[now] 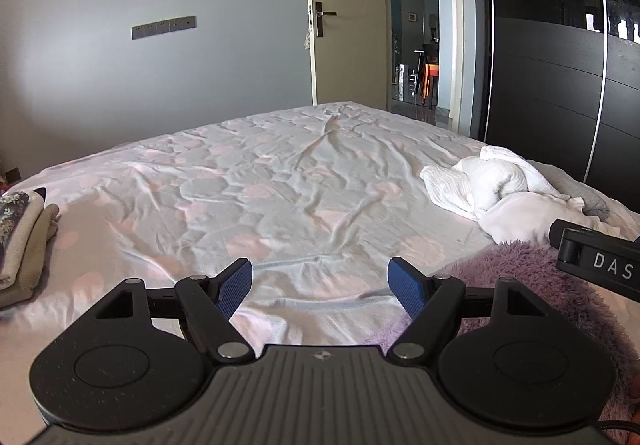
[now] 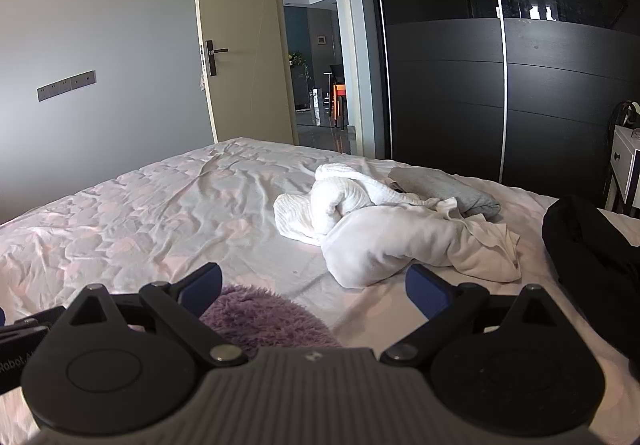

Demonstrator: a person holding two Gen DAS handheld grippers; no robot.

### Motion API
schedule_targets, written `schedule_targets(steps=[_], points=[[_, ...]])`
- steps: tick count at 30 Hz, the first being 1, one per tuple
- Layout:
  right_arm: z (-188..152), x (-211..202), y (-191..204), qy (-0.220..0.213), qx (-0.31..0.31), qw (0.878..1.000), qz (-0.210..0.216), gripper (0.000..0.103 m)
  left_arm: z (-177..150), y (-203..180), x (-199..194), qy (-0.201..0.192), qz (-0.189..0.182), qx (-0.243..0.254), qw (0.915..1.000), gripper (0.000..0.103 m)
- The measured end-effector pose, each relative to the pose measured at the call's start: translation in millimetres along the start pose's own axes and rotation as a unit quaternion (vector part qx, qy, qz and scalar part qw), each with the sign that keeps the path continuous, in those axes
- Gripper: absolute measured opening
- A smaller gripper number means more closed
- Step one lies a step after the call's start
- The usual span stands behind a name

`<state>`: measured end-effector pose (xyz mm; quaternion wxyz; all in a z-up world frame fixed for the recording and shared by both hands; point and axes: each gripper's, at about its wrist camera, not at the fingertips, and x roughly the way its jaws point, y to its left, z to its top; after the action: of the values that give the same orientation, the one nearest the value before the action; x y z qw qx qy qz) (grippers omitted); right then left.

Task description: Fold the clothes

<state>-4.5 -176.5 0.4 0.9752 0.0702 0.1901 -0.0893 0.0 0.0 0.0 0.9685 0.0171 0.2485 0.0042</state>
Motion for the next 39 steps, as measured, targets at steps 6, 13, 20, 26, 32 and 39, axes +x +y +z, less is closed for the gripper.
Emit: schedule_targets(steps=[6, 13, 20, 26, 32, 39], points=[[-3.6, 1.4, -0.2, 0.001, -0.001, 1.000, 0.003, 0.099, 2.3, -0.3, 1.8, 0.021, -0.021, 0.003, 0.9995, 0.074], [-8.2, 2.6, -0.6, 0.002, -0.002, 1.000, 0.006, 0.099, 0.8, -0.9, -2.7, 0.021, -0.020, -0.002, 0.9996, 0.074], [-2.9, 3.6, 1.5, 0.010, -0.002, 1.000, 0.009, 0.099, -1.7, -1.4, 0.0, 0.033, -0.030, -0.001, 0.9990, 0.074], [-2.4, 2.6, 1.2, 0.012, -0.002, 1.000, 0.010, 0.099, -4.1, -1.4, 0.8, 0.037, -0.029, 0.001, 0.9989, 0.074], [-1.9, 3.1, 2.6, 0.013, -0.005, 1.000, 0.009, 0.100, -5.3, -1.4, 1.8, 0.043, -0.029, 0.001, 0.9987, 0.074], [-1.2, 3.2, 3.0, 0.014, -0.003, 1.000, 0.008, 0.100, -6.1, -2.6, 2.5, 0.048, -0.034, -0.002, 0.9983, 0.074]])
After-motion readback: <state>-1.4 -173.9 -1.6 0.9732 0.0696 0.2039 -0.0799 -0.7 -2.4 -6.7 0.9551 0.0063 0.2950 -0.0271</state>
